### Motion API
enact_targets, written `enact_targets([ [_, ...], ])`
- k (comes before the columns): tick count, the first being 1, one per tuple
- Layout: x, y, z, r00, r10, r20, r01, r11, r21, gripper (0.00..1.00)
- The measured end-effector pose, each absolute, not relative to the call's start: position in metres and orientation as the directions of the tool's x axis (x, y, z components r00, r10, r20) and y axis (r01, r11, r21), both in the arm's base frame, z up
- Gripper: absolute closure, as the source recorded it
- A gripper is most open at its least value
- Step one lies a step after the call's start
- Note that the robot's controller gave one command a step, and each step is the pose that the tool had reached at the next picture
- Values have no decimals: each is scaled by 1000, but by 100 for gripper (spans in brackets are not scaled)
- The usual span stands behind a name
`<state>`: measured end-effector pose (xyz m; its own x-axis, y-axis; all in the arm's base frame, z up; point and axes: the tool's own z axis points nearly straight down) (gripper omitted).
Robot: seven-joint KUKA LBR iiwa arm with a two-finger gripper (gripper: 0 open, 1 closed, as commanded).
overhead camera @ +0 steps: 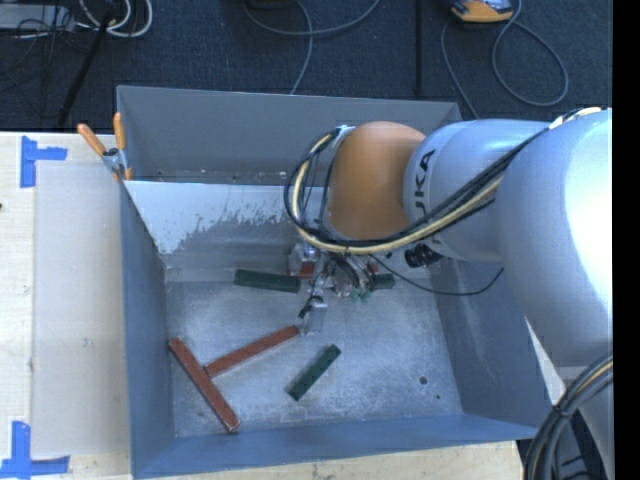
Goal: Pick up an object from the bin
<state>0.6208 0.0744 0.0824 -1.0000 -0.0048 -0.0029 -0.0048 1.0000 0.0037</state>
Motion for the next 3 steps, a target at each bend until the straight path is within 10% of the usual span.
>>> enact_targets([
  [1,620,130,70,-997,76,-2,76,997,1,0],
  [2,621,128,71,-997,77,-2,77,997,0,100],
  [3,587,139,215,-999,46,-8,46,999,2,100],
])
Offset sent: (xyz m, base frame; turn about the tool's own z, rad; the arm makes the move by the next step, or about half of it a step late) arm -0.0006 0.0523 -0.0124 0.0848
